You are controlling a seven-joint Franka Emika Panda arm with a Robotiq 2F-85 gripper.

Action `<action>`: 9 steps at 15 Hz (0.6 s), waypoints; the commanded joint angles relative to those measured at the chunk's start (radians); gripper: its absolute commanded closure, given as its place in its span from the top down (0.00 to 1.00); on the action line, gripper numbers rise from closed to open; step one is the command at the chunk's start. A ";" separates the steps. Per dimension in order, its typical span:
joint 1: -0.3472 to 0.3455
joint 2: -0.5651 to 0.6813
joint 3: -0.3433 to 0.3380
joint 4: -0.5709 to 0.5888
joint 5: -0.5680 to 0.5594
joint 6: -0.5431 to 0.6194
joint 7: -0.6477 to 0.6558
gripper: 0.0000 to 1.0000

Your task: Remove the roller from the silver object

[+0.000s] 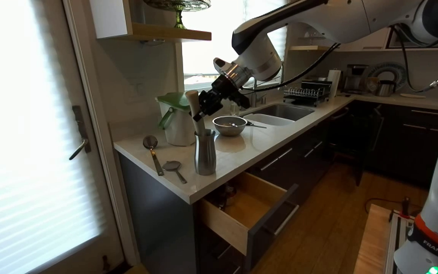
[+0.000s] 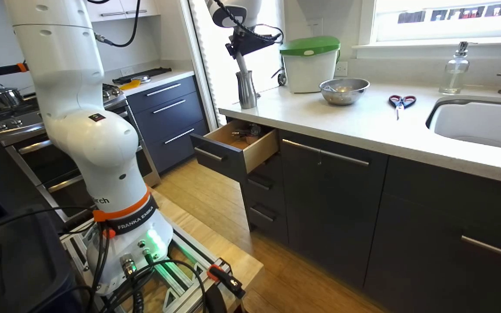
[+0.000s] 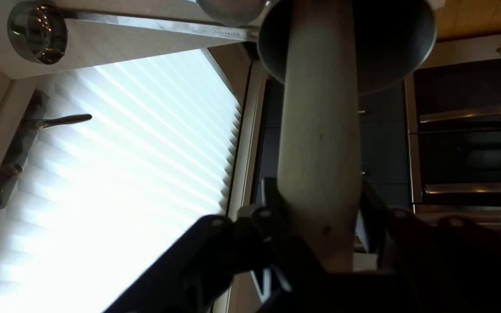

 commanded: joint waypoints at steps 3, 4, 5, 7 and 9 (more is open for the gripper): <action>-0.017 -0.064 0.005 -0.011 0.016 -0.048 0.018 0.18; -0.016 -0.072 0.003 -0.009 0.014 -0.051 0.025 0.18; -0.015 -0.081 0.002 -0.007 0.012 -0.058 0.043 0.18; -0.015 -0.101 -0.001 -0.004 0.013 -0.072 0.085 0.18; -0.015 -0.122 -0.004 0.002 0.016 -0.084 0.113 0.18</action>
